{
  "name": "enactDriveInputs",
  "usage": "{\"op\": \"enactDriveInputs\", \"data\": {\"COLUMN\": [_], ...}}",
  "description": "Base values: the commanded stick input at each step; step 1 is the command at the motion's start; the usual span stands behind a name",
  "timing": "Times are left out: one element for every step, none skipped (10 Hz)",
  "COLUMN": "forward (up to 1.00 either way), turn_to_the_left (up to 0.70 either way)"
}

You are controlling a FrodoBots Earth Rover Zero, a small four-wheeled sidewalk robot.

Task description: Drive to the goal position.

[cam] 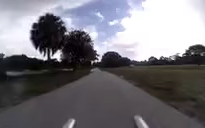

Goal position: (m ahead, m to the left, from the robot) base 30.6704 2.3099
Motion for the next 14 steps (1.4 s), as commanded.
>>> {"op": "enactDriveInputs", "data": {"forward": [0.85,0.85,0.85,0.85,0.85,0.85,0.85,0.85,0.85,0.85,0.85,0.85,0.85,0.85], "turn_to_the_left": [0.0,0.0,0.0,0.0,0.0,0.0,0.0,0.0,0.0,0.0,0.0,0.0,0.0,0.0]}}
